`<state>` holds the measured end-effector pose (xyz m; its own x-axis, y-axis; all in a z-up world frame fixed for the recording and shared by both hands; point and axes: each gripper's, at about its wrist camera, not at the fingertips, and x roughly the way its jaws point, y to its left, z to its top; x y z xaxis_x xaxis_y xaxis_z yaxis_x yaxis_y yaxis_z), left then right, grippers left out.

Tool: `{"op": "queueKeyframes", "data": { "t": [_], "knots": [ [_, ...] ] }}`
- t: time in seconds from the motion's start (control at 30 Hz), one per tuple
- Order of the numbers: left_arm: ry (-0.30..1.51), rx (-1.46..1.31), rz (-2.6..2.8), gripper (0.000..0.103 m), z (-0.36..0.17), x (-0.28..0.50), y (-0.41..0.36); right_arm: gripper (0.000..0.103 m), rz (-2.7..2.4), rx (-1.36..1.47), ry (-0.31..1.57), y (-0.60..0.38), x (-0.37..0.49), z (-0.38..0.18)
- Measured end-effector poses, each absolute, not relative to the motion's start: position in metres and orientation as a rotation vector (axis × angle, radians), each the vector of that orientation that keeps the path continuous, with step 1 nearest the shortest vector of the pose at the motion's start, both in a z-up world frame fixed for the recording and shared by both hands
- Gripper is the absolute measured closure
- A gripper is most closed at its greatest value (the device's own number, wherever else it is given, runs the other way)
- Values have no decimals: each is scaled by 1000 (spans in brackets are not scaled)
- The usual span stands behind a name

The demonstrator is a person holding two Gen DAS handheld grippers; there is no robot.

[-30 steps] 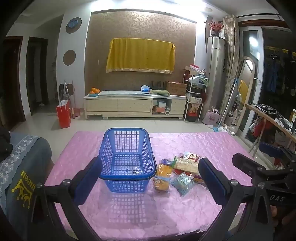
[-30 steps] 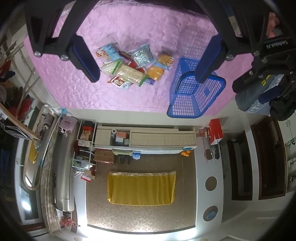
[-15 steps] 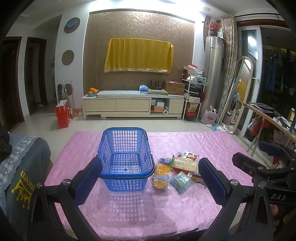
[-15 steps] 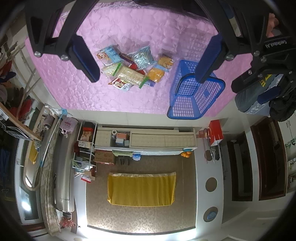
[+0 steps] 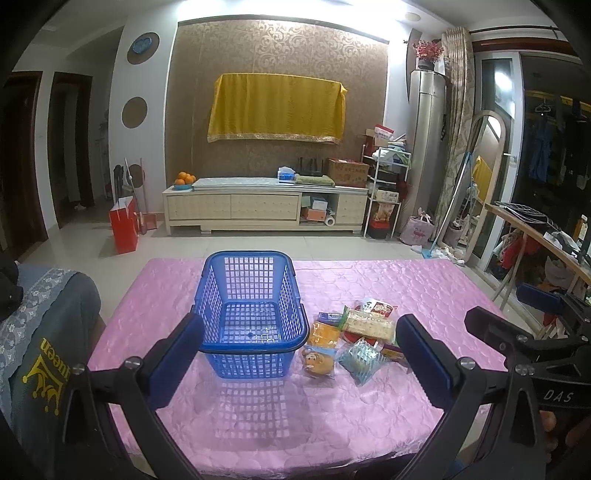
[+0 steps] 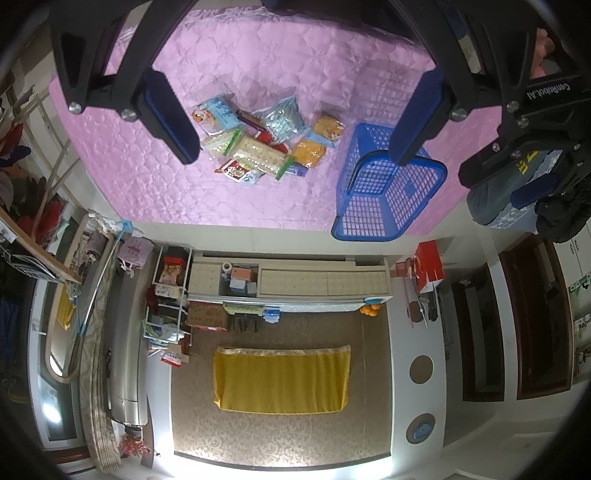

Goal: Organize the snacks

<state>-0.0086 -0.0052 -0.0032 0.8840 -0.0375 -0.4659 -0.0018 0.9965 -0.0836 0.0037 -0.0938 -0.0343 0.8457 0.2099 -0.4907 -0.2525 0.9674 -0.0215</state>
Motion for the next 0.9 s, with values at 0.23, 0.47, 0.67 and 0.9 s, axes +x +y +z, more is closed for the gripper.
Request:
{"op": "queueKeyframes", "data": {
  "t": [0.23, 0.47, 0.67, 0.9],
  "knots": [
    [489, -90, -19, 0, -1, -10, -2, 0, 245, -84, 506, -94, 4, -34],
    [490, -86, -18, 0, -2, -7, -3, 0, 245, -85, 510, -93, 3, -34],
    [491, -87, -20, 0, -2, -8, -3, 0, 246, -84, 509, -94, 3, -35],
    [494, -87, -22, 0, -2, -8, -3, 0, 243, -84, 510, -94, 3, -35]
  ]
}}
